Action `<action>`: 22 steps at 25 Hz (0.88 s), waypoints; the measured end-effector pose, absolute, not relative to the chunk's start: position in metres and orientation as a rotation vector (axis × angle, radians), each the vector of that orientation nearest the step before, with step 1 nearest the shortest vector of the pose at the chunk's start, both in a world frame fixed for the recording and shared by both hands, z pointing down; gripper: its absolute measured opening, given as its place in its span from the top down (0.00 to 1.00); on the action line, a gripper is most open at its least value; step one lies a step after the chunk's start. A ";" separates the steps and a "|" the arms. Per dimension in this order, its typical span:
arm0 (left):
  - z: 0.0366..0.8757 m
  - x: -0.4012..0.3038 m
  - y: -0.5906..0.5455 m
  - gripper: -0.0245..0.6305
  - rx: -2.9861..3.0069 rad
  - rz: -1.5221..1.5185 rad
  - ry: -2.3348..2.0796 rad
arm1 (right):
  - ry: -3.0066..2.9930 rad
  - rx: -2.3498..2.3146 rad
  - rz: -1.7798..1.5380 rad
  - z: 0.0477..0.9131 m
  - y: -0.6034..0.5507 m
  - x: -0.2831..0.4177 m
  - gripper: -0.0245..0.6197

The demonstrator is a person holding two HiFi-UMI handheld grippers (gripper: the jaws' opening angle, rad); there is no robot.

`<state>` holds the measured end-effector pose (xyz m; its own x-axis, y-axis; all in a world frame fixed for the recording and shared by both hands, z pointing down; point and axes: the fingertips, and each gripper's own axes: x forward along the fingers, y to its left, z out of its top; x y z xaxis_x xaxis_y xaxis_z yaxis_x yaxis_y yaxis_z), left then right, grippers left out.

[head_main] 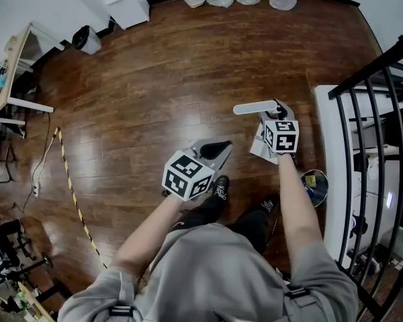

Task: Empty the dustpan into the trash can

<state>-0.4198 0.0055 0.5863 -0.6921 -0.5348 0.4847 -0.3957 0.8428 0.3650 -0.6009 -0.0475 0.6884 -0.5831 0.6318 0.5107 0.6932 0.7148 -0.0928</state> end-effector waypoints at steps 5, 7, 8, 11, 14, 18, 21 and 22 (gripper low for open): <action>0.587 -0.415 0.015 0.96 0.658 -0.319 -2.426 | -2.371 -1.028 -0.145 0.690 -0.041 -0.597 0.59; 0.589 -0.414 0.018 0.96 0.654 -0.322 -2.422 | -2.362 -1.028 -0.144 0.691 -0.041 -0.596 0.57; 0.591 -0.413 0.018 0.96 0.652 -0.323 -2.421 | -2.358 -1.026 -0.147 0.694 -0.042 -0.595 0.55; 0.592 -0.409 0.019 0.96 0.662 -0.326 -2.425 | -2.330 -1.018 -0.157 0.700 -0.045 -0.586 0.48; 0.583 -0.408 0.018 0.96 0.723 -0.323 -2.429 | -2.316 -0.985 -0.150 0.696 -0.060 -0.563 0.47; 0.568 -0.415 0.006 0.96 0.848 -0.302 -2.437 | -2.377 -0.922 -0.092 0.662 -0.090 -0.534 0.53; 0.554 -0.426 -0.014 0.96 0.945 -0.290 -2.442 | -2.507 -0.852 -0.031 0.611 -0.123 -0.527 0.69; 0.549 -0.429 -0.022 0.96 0.981 -0.286 -2.441 | -2.559 -0.826 -0.020 0.592 -0.135 -0.525 0.73</action>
<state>-0.4285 -0.0222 0.5485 -0.6218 -0.6940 0.3630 -0.5912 0.7199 0.3635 -0.5246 -0.1354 0.5918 -0.7203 0.5518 0.4203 0.5584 0.8208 -0.1208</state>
